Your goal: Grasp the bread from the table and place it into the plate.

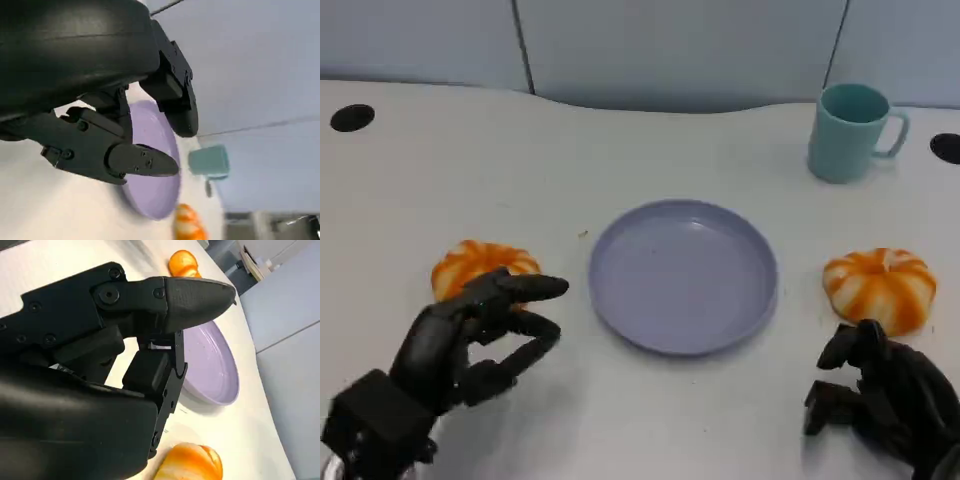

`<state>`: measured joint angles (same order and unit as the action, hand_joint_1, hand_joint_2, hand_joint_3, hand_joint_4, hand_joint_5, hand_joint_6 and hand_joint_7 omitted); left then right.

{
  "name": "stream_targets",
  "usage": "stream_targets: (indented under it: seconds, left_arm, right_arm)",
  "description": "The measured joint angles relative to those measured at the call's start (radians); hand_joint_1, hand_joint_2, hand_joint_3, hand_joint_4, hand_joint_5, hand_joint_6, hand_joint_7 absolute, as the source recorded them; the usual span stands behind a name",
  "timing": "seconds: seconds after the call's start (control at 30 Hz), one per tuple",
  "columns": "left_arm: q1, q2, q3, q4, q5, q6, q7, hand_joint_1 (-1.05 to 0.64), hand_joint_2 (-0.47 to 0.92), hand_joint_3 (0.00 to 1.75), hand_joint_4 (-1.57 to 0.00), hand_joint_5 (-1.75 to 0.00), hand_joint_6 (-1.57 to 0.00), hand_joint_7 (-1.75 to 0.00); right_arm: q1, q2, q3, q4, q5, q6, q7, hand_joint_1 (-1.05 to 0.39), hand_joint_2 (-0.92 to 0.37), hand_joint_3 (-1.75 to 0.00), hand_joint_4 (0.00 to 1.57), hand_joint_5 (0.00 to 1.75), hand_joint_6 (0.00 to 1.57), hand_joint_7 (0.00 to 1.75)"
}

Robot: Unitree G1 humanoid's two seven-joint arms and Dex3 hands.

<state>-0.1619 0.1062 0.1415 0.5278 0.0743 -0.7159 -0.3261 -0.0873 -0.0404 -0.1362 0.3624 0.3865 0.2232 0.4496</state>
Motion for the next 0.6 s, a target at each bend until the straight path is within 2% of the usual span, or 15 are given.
stream_targets:
  seconds: [0.17, 0.2, 0.23, 0.4, 0.47, 0.6]
  left_arm:
    - [-0.028, 0.116, -0.044, 0.001, 0.311, -0.109, 0.242, -0.63, 0.92, 0.13, -0.21, -0.68, -0.47, -0.01]
    - [-0.031, 0.126, -0.053, 0.002, 0.331, -0.118, 0.273, -0.64, 0.92, 0.08, -0.13, -0.48, -0.36, -0.01]
    - [-0.029, 0.136, -0.061, -0.019, 0.385, -0.101, 0.308, -0.65, 0.92, 0.05, -0.11, -0.37, -0.31, -0.01]
    - [-0.03, 0.249, -0.13, -0.27, 0.786, 0.132, 0.433, -0.71, 0.92, 0.03, -0.04, -0.19, -0.22, 0.0]
    - [-0.042, 0.283, -0.173, -0.329, 0.891, 0.241, 0.431, -0.73, 0.92, 0.04, -0.02, -0.17, -0.2, 0.0]
    - [-0.071, 0.309, -0.268, -0.347, 0.976, 0.384, 0.374, -0.73, 0.87, 0.0, -0.03, -0.11, -0.16, -0.01]
  right_arm:
    - [-0.006, 0.005, 0.0, 0.006, -0.001, -0.007, -0.001, -0.45, -0.92, -0.43, 1.26, 1.13, 1.15, 1.05]
    - [-0.006, 0.005, 0.0, 0.006, -0.001, -0.008, -0.001, -0.46, -0.92, -0.42, 1.26, 1.13, 1.15, 1.06]
    - [-0.006, 0.005, 0.0, 0.006, 0.0, -0.008, -0.001, -0.46, -0.92, -0.42, 1.26, 1.14, 1.15, 1.06]
    - [-0.009, 0.009, 0.0, 0.009, -0.001, -0.008, -0.007, -0.47, -0.92, -0.41, 1.25, 1.16, 1.14, 1.07]
    - [-0.011, 0.009, -0.001, 0.012, -0.001, -0.01, -0.007, -0.46, -0.92, -0.42, 1.25, 1.16, 1.14, 1.07]
    - [-0.012, 0.009, 0.001, 0.012, -0.002, -0.008, -0.009, -0.45, -0.92, -0.44, 1.26, 1.15, 1.14, 1.06]
